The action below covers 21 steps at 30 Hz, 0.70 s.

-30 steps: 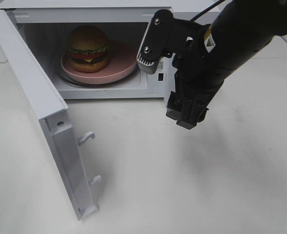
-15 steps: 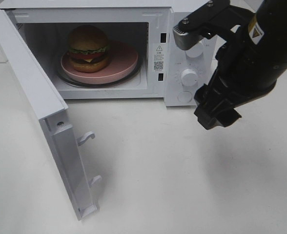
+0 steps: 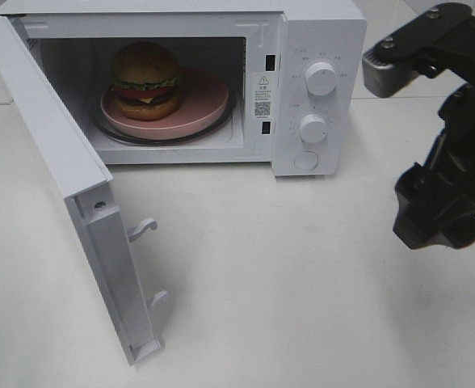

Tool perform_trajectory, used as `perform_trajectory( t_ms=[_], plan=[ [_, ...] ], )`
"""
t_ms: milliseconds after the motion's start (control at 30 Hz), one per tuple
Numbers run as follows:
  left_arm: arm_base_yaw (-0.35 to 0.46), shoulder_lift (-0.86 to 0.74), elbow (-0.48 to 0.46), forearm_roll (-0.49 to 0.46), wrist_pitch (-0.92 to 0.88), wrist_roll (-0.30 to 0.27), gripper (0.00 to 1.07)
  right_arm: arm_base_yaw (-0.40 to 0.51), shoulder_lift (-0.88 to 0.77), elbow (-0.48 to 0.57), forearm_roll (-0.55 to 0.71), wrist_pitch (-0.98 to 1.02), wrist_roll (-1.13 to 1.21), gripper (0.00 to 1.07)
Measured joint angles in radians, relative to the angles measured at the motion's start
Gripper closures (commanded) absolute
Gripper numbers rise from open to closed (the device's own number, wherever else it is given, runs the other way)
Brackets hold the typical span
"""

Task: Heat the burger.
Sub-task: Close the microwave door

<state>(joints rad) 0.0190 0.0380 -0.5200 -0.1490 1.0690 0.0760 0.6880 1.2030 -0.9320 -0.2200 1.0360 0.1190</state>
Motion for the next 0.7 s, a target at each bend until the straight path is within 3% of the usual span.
perform_trajectory(
  t_ms=[167,433,700],
  plan=[
    [0.0,0.0,0.0,0.0,0.0,0.0,0.09,-0.054,-0.098,0.075,0.024,0.003,0.005,0.31],
    [0.0,0.0,0.0,0.0,0.0,0.0,0.09,-0.249,-0.325,0.192,0.029,0.01,0.004,0.31],
    [0.0,0.0,0.0,0.0,0.0,0.0,0.09,-0.334,-0.578,0.302,0.028,0.01,0.004,0.31]
  ],
)
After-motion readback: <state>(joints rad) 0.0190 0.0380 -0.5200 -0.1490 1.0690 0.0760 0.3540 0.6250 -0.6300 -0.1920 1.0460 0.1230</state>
